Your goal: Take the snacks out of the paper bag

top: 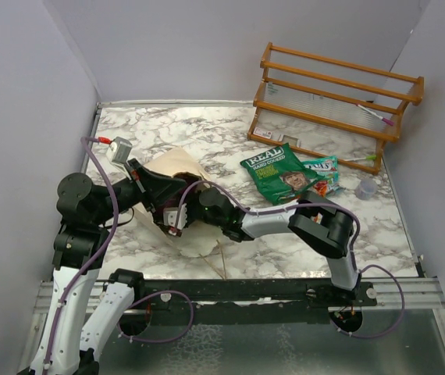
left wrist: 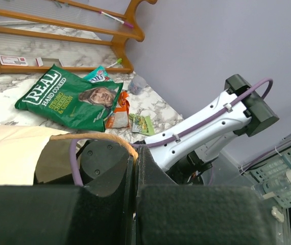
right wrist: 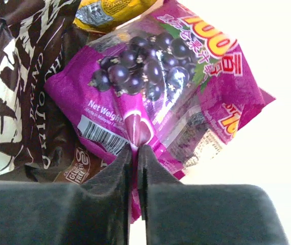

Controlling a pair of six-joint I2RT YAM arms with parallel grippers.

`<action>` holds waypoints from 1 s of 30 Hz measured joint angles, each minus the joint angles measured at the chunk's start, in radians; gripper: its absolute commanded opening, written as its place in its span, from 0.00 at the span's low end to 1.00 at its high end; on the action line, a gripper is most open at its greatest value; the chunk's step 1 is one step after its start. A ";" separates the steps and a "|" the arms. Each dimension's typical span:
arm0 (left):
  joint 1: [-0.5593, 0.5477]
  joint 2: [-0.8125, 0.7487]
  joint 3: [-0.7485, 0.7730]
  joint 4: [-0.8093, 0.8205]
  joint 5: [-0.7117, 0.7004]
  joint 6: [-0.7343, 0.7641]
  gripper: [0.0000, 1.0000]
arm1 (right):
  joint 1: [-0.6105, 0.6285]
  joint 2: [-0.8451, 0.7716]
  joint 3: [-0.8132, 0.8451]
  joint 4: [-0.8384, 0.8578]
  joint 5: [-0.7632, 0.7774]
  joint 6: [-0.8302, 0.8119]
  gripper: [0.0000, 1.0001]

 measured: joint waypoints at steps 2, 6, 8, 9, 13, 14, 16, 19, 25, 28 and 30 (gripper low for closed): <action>0.000 0.000 0.000 -0.008 -0.005 0.002 0.00 | 0.000 -0.026 -0.014 -0.017 -0.002 0.034 0.01; 0.000 0.000 0.000 -0.034 -0.033 0.007 0.00 | 0.000 -0.113 -0.051 -0.056 -0.010 0.109 0.01; 0.000 0.002 0.000 -0.044 -0.052 0.007 0.00 | -0.002 -0.163 -0.077 -0.070 -0.020 0.142 0.02; 0.000 0.002 0.000 -0.048 -0.062 0.006 0.00 | -0.002 -0.187 -0.088 -0.083 -0.027 0.163 0.01; 0.000 0.006 -0.002 -0.049 -0.092 -0.002 0.00 | 0.009 -0.238 -0.119 -0.105 -0.048 0.218 0.01; 0.000 0.007 -0.003 -0.050 -0.100 -0.004 0.00 | 0.014 -0.245 -0.129 -0.107 -0.052 0.235 0.01; 0.000 0.010 -0.003 -0.051 -0.116 -0.007 0.00 | 0.023 -0.264 -0.152 -0.112 -0.060 0.265 0.01; 0.000 0.014 -0.003 -0.056 -0.138 -0.012 0.00 | 0.029 -0.310 -0.195 -0.135 -0.083 0.310 0.01; 0.000 0.024 -0.004 -0.058 -0.176 -0.032 0.00 | 0.035 -0.445 -0.293 -0.138 -0.106 0.389 0.01; 0.000 0.029 -0.004 -0.058 -0.190 -0.044 0.00 | 0.035 -0.505 -0.323 -0.137 -0.109 0.421 0.01; 0.000 0.033 -0.004 -0.058 -0.200 -0.050 0.00 | 0.035 -0.538 -0.336 -0.137 -0.116 0.437 0.01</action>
